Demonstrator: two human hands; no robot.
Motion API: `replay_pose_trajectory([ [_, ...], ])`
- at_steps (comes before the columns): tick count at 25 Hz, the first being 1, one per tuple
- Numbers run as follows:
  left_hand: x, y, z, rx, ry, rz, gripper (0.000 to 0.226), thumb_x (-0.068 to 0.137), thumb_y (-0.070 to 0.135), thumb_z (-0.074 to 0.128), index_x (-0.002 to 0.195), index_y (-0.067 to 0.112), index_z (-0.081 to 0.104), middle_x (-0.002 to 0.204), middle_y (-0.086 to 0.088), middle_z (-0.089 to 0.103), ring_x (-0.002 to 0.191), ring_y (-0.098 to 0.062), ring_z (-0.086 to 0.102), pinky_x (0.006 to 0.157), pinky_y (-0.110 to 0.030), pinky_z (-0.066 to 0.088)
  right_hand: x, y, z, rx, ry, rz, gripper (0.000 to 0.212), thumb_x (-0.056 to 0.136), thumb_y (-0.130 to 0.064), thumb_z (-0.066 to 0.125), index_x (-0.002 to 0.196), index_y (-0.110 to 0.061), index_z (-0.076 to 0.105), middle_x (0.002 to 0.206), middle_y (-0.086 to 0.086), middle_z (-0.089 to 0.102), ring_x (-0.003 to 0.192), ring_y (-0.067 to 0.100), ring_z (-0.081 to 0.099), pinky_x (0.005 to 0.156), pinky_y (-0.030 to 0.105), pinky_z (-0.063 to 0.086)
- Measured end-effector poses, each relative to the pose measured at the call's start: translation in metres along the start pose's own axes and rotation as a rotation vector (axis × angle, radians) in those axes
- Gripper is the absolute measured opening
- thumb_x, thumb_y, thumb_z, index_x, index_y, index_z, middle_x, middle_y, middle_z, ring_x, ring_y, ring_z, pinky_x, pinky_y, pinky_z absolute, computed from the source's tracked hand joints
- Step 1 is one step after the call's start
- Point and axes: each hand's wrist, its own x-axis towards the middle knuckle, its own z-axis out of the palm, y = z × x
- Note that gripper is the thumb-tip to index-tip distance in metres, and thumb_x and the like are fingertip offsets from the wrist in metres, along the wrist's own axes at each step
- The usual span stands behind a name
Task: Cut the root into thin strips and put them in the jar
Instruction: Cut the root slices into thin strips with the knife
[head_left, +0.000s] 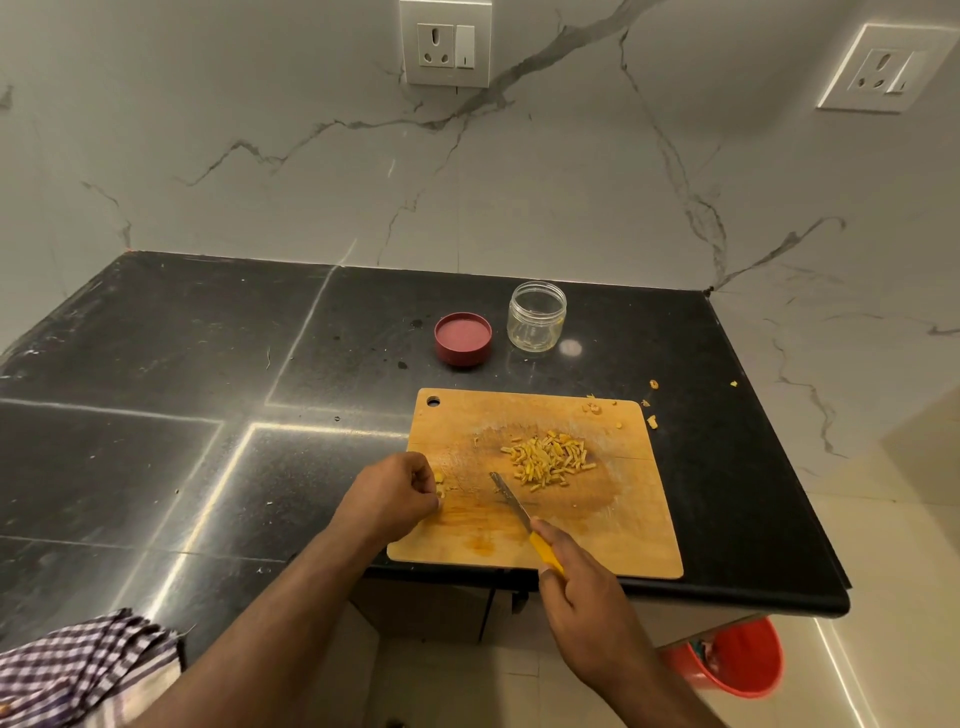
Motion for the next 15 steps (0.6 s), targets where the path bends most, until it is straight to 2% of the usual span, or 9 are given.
replay_pose_trajectory([
  [3, 0.001, -0.001, -0.005, -0.100, 0.011, -0.019, 0.009, 0.083, 0.018, 0.072, 0.084, 0.020, 0.063, 0.082, 0.001, 0.067, 0.077, -0.014, 0.062, 0.064, -0.028, 0.048, 0.002, 0.001, -0.003, 0.010, 0.008, -0.004, 0.048, 0.103, -0.022, 0.043, 0.148, -0.037, 0.036, 0.137, -0.020, 0.042, 0.123, -0.002, 0.041, 0.098, 0.012, 0.034],
  [7, 0.005, 0.003, -0.009, -0.169, 0.062, -0.017, 0.010, 0.083, 0.017, 0.070, 0.083, 0.018, 0.060, 0.078, -0.001, 0.066, 0.070, -0.014, 0.058, 0.061, -0.030, 0.045, -0.002, 0.004, -0.006, -0.028, -0.062, -0.014, 0.047, 0.103, -0.025, 0.043, 0.146, -0.042, 0.037, 0.132, -0.021, 0.045, 0.116, -0.004, 0.045, 0.090, 0.006, 0.035],
  [9, 0.006, 0.009, -0.007, -0.181, 0.078, 0.005, 0.010, 0.084, 0.016, 0.069, 0.084, 0.018, 0.059, 0.079, -0.001, 0.065, 0.070, -0.014, 0.058, 0.059, -0.028, 0.044, -0.003, 0.009, -0.011, -0.037, -0.008, 0.018, 0.047, 0.103, -0.024, 0.044, 0.146, -0.041, 0.037, 0.132, -0.019, 0.045, 0.114, -0.005, 0.043, 0.089, 0.008, 0.035],
  [11, 0.007, 0.014, -0.001, -0.175, 0.069, 0.035, 0.009, 0.087, 0.017, 0.067, 0.086, 0.022, 0.060, 0.084, 0.002, 0.066, 0.075, -0.013, 0.060, 0.059, -0.026, 0.046, -0.003, 0.013, -0.016, -0.028, 0.045, 0.041, 0.048, 0.103, -0.023, 0.044, 0.146, -0.040, 0.037, 0.132, -0.018, 0.045, 0.114, -0.005, 0.043, 0.089, 0.009, 0.034],
  [13, 0.010, 0.021, 0.008, -0.129, 0.047, 0.075, 0.008, 0.091, 0.020, 0.065, 0.092, 0.027, 0.063, 0.092, 0.007, 0.065, 0.083, -0.010, 0.060, 0.063, -0.023, 0.045, -0.003, 0.011, -0.016, -0.017, 0.043, 0.030, 0.048, 0.103, -0.023, 0.044, 0.146, -0.042, 0.036, 0.132, -0.019, 0.046, 0.111, -0.006, 0.046, 0.084, 0.003, 0.034],
  [15, 0.016, 0.030, 0.017, -0.086, 0.045, 0.101, 0.009, 0.094, 0.023, 0.064, 0.101, 0.029, 0.067, 0.099, 0.011, 0.064, 0.089, -0.009, 0.058, 0.067, -0.023, 0.044, -0.003, 0.006, -0.014, -0.002, 0.030, 0.023, 0.048, 0.103, -0.024, 0.043, 0.146, -0.042, 0.036, 0.132, -0.018, 0.047, 0.109, -0.006, 0.049, 0.080, 0.003, 0.036],
])
